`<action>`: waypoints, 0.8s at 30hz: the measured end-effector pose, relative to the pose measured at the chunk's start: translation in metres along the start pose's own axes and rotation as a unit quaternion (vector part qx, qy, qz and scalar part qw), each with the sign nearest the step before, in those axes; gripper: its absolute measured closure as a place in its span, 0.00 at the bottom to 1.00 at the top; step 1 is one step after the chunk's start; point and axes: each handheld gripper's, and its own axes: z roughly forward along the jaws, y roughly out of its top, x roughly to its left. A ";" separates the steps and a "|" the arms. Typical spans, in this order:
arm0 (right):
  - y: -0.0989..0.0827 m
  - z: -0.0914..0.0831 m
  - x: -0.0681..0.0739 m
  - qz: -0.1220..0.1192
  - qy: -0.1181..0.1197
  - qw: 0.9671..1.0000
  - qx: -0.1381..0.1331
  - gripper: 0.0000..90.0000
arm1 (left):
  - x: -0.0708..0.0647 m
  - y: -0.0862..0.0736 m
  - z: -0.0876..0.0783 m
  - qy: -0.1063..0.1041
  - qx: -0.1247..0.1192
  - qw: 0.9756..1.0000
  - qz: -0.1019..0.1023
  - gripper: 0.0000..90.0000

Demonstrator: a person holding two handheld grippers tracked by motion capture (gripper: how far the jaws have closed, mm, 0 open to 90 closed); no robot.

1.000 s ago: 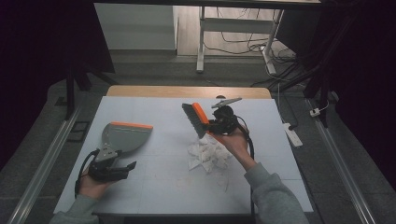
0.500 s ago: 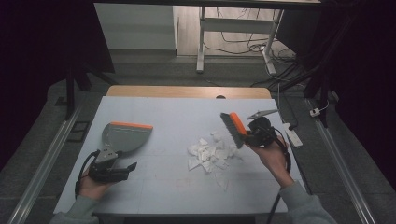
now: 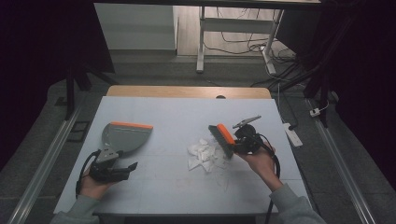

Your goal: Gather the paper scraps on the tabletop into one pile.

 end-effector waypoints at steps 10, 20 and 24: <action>-0.007 -0.064 -0.001 -0.030 0.040 0.996 -0.077 0.78 | -0.001 0.000 0.001 -0.001 0.003 1.000 0.005 0.29; -0.044 -0.043 0.049 -0.181 0.161 0.969 0.052 0.78 | -0.001 0.000 0.001 0.001 0.004 1.000 0.004 0.29; -0.047 -0.026 0.059 -0.206 0.150 0.965 0.058 0.78 | -0.001 0.000 0.001 0.002 0.004 1.000 0.003 0.29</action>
